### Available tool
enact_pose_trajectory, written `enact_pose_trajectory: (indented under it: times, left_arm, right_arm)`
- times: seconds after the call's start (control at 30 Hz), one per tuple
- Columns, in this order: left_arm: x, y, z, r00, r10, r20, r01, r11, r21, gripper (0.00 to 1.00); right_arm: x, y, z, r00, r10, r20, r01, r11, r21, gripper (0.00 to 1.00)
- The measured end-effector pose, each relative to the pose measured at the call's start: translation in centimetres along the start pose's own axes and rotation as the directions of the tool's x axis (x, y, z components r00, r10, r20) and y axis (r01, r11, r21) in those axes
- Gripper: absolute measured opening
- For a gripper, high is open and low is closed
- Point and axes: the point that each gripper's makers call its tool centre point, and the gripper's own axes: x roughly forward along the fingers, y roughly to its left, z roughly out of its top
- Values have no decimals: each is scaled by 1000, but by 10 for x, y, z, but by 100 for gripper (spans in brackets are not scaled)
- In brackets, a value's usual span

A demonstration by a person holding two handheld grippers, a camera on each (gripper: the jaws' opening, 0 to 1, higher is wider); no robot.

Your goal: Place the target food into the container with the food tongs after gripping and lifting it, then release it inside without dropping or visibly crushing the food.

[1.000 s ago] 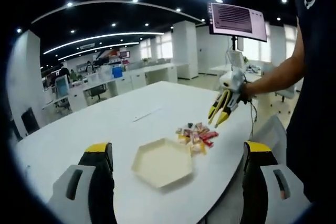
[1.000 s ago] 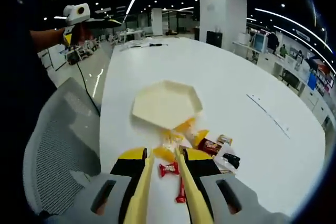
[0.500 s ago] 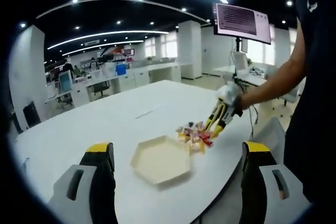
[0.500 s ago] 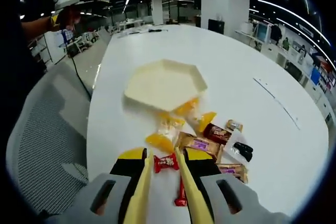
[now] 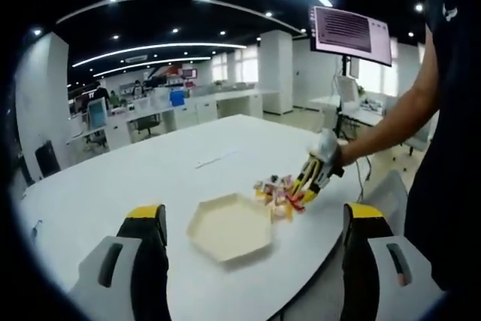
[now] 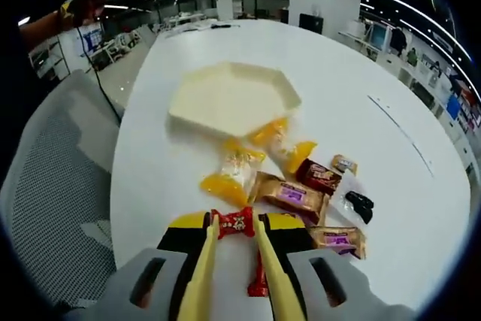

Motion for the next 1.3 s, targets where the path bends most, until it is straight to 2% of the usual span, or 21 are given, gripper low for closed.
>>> enact_pose_trajectory:
  times: [0.03, 0.07, 0.3, 0.33, 0.47, 0.6, 0.77, 1.0, 1.07, 1.3]
  left_arm:
    - [0, 0, 0, 1000, 0, -1, 0, 1000, 2, 93]
    - [1, -1, 1, 1000, 1, -2, -1, 1000, 4, 92]
    - [0, -2, 0, 1000, 4, 5, -4, 1000, -1, 90]
    - [0, -3, -1, 1000, 3, 3, -3, 1000, -2, 90]
    - [0, -3, -3, 1000, -1, 11, 1, 1000, 2, 92]
    - [-1, -1, -9, 1000, -13, -6, 13, 1000, 17, 94]
    - [-4, 2, -8, 1000, -25, -4, 25, 999, 26, 95]
    - [1, 5, -9, 999, -44, -16, 44, 998, 35, 99]
    - [1, 7, -9, 999, -39, -21, 41, 997, 66, 99]
    - [0, 13, -10, 997, -64, -37, 67, 994, 83, 99]
  right_arm:
    - [1, -1, -3, 1000, -7, -15, 7, 1000, 0, 25]
    - [1, 0, -1, 1000, -4, 4, 4, 1000, 28, 24]
    - [-2, -7, 1, 999, -45, 7, 44, 996, 77, 20]
    - [-2, -2, 1, 1000, -19, 7, 18, 993, 116, 20]
    - [-3, 0, 0, 1000, -21, -2, 21, 993, 116, 19]
    - [-8, 0, -2, 1000, -28, -8, 29, 991, 130, 20]
    - [-18, -3, 1, 998, -57, 3, 56, 986, 158, 20]
    - [-29, 4, 14, 998, -67, 3, 66, 986, 152, 20]
    - [-32, 2, 19, 997, -73, 5, 71, 985, 160, 20]
    - [-50, -1, 44, 995, -99, 31, 93, 980, 174, 20]
